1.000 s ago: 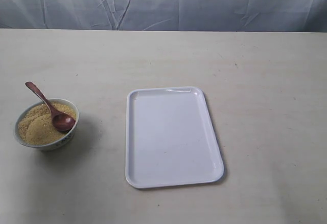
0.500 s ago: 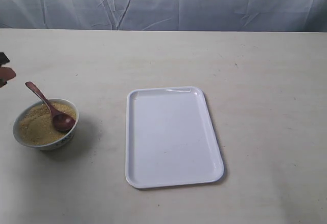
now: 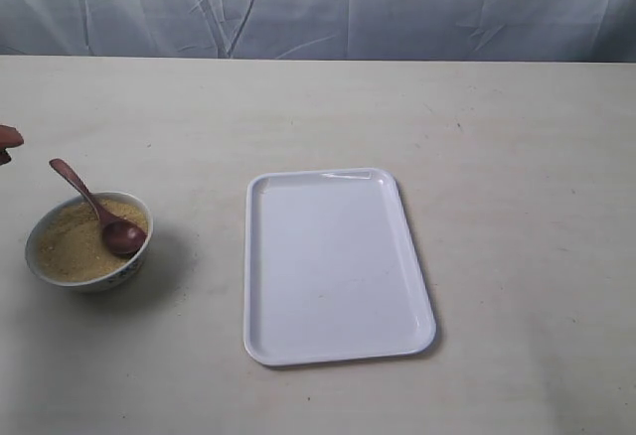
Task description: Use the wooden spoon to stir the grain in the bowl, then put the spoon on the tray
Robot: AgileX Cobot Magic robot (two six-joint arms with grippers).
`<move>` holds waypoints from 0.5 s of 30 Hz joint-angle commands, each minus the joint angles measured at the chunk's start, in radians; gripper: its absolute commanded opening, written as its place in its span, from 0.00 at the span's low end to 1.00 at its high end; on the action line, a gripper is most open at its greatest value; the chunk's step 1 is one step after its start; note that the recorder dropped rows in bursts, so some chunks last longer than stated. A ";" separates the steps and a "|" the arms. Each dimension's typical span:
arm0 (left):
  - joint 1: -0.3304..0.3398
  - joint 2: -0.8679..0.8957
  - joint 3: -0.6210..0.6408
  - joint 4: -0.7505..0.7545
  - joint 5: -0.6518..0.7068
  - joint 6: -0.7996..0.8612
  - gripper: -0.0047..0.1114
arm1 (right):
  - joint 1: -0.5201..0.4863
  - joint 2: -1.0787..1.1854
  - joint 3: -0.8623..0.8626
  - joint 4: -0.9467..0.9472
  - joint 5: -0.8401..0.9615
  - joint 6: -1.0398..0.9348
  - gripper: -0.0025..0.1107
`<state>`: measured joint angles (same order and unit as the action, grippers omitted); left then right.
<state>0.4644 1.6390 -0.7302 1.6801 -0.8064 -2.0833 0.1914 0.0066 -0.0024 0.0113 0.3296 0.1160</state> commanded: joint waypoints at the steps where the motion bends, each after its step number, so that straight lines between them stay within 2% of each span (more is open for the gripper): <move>1: 0.003 -0.052 -0.004 0.042 -0.061 -0.008 0.28 | -0.005 -0.007 0.002 -0.002 -0.010 -0.001 0.02; 4: 0.003 -0.140 0.035 0.038 -0.040 -0.008 0.19 | -0.005 -0.007 0.002 -0.002 -0.010 -0.001 0.02; 8: -0.021 -0.293 0.115 0.048 0.091 -0.008 0.05 | -0.005 -0.007 0.002 -0.002 -0.010 -0.001 0.02; 15: -0.119 -0.550 0.174 0.064 0.261 -0.008 0.04 | -0.005 -0.007 0.002 -0.002 -0.010 -0.001 0.02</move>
<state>0.3850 1.1619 -0.5662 1.7414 -0.6147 -2.0889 0.1914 0.0066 -0.0024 0.0113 0.3296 0.1160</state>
